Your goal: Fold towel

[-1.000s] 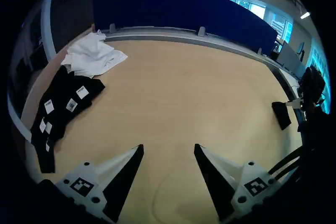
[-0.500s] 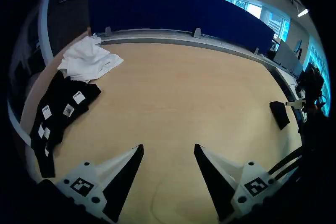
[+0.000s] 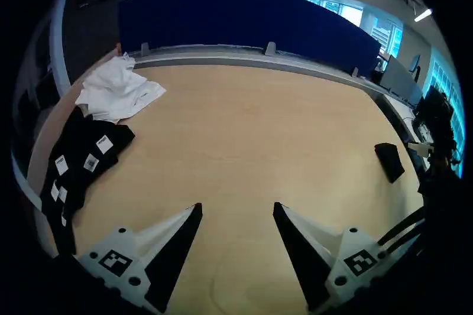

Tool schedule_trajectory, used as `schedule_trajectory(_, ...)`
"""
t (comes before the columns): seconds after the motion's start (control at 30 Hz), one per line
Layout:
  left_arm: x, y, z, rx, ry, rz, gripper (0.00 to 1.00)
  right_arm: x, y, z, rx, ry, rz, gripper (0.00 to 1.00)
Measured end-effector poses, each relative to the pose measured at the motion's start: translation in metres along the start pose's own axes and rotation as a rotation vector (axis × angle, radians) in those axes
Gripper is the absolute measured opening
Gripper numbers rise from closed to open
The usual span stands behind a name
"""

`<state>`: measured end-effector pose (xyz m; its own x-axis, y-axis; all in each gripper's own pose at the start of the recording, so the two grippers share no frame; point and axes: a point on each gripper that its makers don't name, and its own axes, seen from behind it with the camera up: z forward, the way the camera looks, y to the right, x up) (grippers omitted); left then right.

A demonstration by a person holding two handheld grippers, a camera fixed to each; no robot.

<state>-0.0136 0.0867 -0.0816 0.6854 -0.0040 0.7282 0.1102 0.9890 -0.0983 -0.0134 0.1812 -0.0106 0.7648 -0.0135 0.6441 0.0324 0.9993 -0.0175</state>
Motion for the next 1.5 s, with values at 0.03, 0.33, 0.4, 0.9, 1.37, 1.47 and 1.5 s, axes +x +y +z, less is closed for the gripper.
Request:
schedule_trajectory(0.03,0.001,0.001,0.0,-0.001,0.002,0.002,0.89,0.002,0.0,-0.002,-0.004,0.016,0.006,1.0)
schedule_trajectory(0.33,0.004,0.003,-0.003,-0.004,0.018,0.009,0.89,0.019,-0.003,-0.019,-0.022,0.117,0.034,1.0)
schedule_trajectory(0.4,0.005,0.003,-0.004,-0.005,0.025,0.007,0.89,0.024,-0.004,-0.023,-0.027,0.139,0.037,1.0)
schedule_trajectory(0.9,0.022,0.003,-0.008,-0.015,0.083,-0.009,0.89,0.073,-0.022,-0.055,-0.029,0.337,0.06,1.0)
schedule_trajectory(1.37,0.031,-0.001,-0.011,-0.019,0.121,-0.027,0.89,0.115,-0.051,-0.089,-0.016,0.495,-0.003,1.0)
schedule_trajectory(1.47,0.033,-0.001,-0.011,-0.019,0.129,-0.027,0.89,0.121,-0.053,-0.091,-0.026,0.508,-0.003,1.0)
schedule_trajectory(1.5,0.034,-0.002,-0.011,-0.019,0.133,-0.027,0.89,0.123,-0.053,-0.092,-0.028,0.512,-0.003,1.0)
